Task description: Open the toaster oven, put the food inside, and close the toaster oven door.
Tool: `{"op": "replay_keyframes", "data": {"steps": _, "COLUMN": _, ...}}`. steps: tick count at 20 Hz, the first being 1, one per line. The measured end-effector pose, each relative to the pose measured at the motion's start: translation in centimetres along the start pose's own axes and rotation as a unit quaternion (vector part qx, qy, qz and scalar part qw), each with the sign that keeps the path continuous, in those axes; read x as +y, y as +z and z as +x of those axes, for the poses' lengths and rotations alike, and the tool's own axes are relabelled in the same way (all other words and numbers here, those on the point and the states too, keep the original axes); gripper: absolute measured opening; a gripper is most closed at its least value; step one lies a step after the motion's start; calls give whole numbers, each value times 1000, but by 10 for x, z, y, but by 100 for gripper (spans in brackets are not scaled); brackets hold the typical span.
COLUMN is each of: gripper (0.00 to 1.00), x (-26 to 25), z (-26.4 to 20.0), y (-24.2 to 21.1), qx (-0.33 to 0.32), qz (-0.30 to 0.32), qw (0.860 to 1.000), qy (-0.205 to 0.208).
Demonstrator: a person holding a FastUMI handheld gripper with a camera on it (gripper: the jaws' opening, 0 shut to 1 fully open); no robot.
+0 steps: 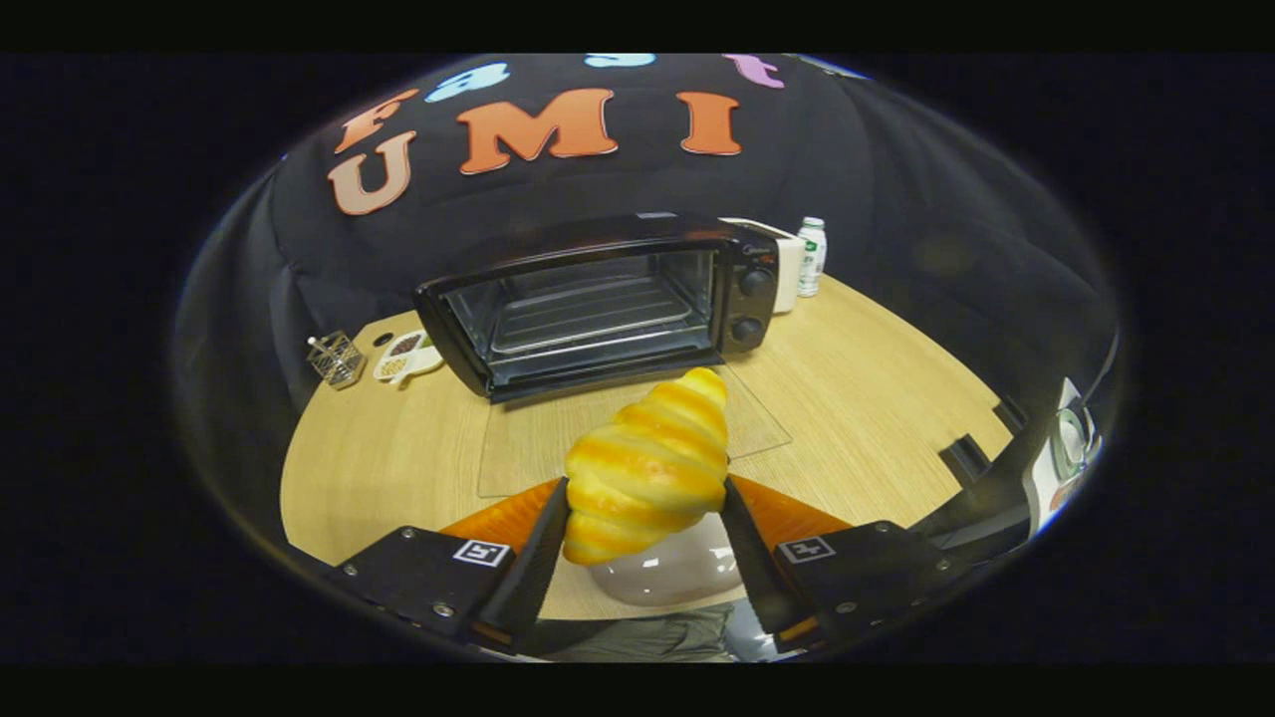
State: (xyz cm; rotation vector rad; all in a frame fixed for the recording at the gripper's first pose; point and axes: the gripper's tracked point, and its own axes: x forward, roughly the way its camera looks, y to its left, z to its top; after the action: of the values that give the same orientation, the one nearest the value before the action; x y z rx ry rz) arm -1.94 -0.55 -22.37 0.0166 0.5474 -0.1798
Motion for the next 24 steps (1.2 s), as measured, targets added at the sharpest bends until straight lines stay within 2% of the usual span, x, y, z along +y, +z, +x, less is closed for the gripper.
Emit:
{"op": "replay_keyframes", "data": {"steps": 4, "gripper": 83, "x": 11, "z": 15, "y": 13, "qx": -6, "qz": -14, "qw": 999, "qy": 32}}
{"op": "replay_keyframes", "data": {"steps": 8, "gripper": 83, "x": 11, "z": 36, "y": 23, "qx": -5, "qz": -29, "qw": 998, "qy": 48}}
{"op": "replay_keyframes", "data": {"steps": 16, "gripper": 82, "x": 30, "z": 75, "y": 68, "qx": -41, "qz": -38, "qw": 993, "qy": 102}}
{"op": "replay_keyframes", "data": {"steps": 20, "gripper": 82, "x": 34, "z": 100, "y": 80, "qx": -37, "qz": -31, "qw": 993, "qy": 109}}
{"op": "replay_keyframes", "data": {"steps": 24, "gripper": 82, "x": 37, "z": 119, "y": 87, "qx": -30, "qz": -50, "qw": 993, "qy": 106}}
